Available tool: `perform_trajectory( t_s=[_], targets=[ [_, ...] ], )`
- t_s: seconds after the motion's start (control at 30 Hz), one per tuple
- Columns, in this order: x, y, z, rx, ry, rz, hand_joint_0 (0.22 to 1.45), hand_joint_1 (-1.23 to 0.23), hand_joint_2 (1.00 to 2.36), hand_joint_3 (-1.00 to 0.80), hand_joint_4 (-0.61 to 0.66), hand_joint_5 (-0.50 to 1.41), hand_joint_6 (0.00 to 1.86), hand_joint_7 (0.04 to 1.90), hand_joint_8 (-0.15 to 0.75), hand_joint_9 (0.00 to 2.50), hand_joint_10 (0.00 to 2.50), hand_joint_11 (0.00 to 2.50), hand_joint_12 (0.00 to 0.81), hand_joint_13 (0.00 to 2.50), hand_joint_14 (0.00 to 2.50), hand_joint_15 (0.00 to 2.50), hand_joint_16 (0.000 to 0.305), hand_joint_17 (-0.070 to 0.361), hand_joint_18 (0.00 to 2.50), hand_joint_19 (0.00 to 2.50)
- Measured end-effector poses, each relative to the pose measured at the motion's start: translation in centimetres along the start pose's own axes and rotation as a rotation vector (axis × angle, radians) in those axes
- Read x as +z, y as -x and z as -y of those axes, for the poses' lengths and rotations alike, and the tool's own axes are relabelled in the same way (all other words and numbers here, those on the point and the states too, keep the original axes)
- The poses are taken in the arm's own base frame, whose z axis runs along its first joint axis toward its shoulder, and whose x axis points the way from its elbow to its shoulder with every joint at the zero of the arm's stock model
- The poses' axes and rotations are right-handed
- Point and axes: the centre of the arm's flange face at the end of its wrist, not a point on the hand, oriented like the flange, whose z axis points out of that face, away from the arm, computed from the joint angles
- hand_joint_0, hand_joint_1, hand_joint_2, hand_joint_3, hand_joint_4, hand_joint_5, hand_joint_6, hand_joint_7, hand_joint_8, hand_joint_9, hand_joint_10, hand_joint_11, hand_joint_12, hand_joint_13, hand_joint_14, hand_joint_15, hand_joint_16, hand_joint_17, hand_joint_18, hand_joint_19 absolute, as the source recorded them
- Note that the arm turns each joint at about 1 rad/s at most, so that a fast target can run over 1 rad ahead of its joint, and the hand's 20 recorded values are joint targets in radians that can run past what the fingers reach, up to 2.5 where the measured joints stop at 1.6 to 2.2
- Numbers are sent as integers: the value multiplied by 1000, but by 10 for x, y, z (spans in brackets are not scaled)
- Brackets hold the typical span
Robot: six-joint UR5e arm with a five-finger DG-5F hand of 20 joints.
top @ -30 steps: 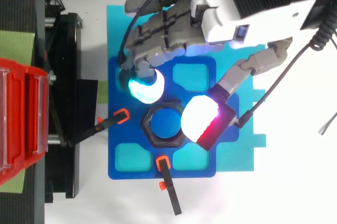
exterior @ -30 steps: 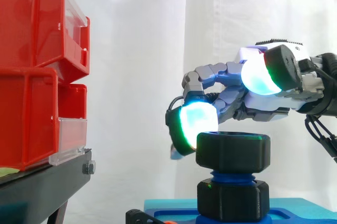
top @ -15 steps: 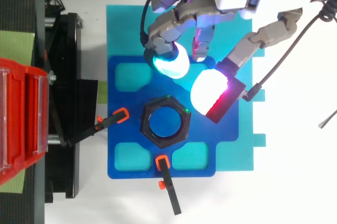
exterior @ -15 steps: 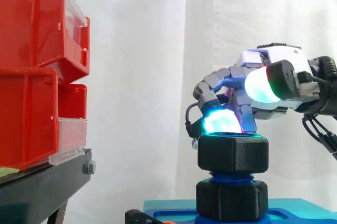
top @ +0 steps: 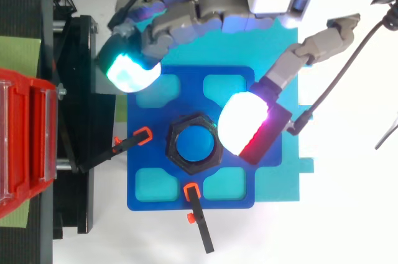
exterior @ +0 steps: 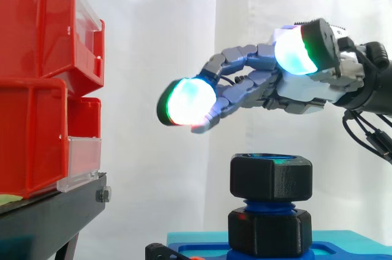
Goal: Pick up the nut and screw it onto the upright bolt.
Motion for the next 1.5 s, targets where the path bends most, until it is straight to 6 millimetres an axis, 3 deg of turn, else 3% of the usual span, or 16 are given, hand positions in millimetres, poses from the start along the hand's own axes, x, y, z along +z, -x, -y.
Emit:
perform_trajectory(
  t_s=[0.23,0.6,1.5],
  targets=[
    [13,-16,-15,7,27,-3,451,-195,1000,-500,89,-210,501,575,167,324,0,0,270,167,0,0,33,73,0,0],
    [21,-44,-21,37,11,-9,451,-192,1000,-500,112,-199,501,583,173,325,0,0,272,170,0,0,33,73,0,0],
    [10,-51,-16,65,-30,-80,481,-227,1000,-500,188,-150,502,770,207,444,0,0,253,295,0,0,26,58,0,0]
  ],
)
